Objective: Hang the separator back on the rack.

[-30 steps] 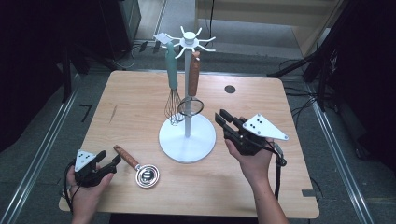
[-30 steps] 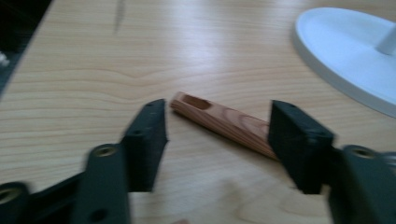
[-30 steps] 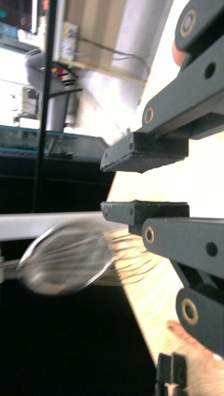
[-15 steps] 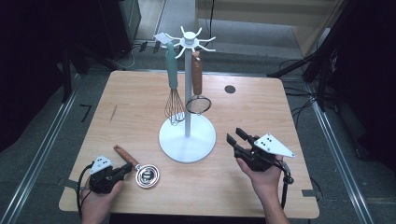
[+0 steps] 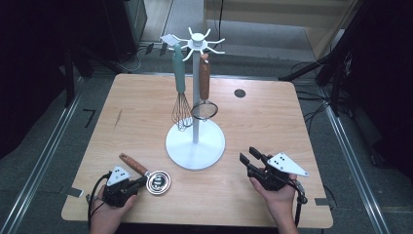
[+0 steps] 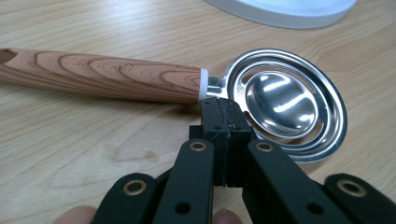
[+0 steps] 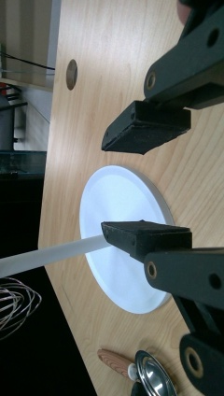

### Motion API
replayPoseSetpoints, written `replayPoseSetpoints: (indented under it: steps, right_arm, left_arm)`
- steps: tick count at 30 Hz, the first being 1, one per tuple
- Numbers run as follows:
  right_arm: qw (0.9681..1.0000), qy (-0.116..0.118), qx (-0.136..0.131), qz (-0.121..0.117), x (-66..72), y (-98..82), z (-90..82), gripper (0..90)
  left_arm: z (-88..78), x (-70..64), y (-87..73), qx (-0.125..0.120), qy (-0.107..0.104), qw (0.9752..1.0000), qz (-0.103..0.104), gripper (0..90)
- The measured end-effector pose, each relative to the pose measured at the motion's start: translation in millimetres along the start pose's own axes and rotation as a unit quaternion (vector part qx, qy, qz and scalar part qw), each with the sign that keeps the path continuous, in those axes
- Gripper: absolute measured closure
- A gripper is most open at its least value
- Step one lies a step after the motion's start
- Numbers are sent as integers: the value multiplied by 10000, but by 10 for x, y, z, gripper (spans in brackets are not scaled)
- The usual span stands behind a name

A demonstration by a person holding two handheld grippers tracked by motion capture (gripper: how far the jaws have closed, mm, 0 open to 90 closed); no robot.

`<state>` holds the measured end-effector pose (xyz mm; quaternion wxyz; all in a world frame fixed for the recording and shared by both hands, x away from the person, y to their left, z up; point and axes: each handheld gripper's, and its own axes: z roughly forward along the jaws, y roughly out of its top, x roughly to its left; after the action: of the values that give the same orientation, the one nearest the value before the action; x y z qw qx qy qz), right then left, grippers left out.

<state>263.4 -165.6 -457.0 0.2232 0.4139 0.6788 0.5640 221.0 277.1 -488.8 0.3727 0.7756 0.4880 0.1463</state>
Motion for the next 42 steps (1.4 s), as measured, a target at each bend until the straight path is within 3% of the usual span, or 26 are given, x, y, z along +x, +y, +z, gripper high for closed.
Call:
replayPoseSetpoints:
  steps: [5,8,14,19,30,37,42]
  right_arm:
    - [10000,-9,35,-12,20,-38,3,555]
    - [10000,-27,47,-21,20,-61,-4,555]
    - [10000,-37,73,2,34,-89,2,552]
    - [9998,-27,164,-96,93,-122,46,516]
    - [9997,53,247,-66,152,-153,100,499]
    - [9995,124,285,-82,186,-167,131,499]
    - [9994,149,298,-83,202,-171,134,499]
  left_arm:
    - [-2,-29,11,-27,-71,10000,49,900]
    - [-28,-20,26,-181,-204,9996,-50,900]
    - [-16,-55,50,-288,-93,9995,-39,900]
    - [41,-84,52,-198,-162,9997,40,900]
    - [104,-233,110,-410,-148,9988,222,900]
    - [209,-332,143,-376,-289,9985,288,900]
    - [281,-391,158,-207,-313,9987,338,900]
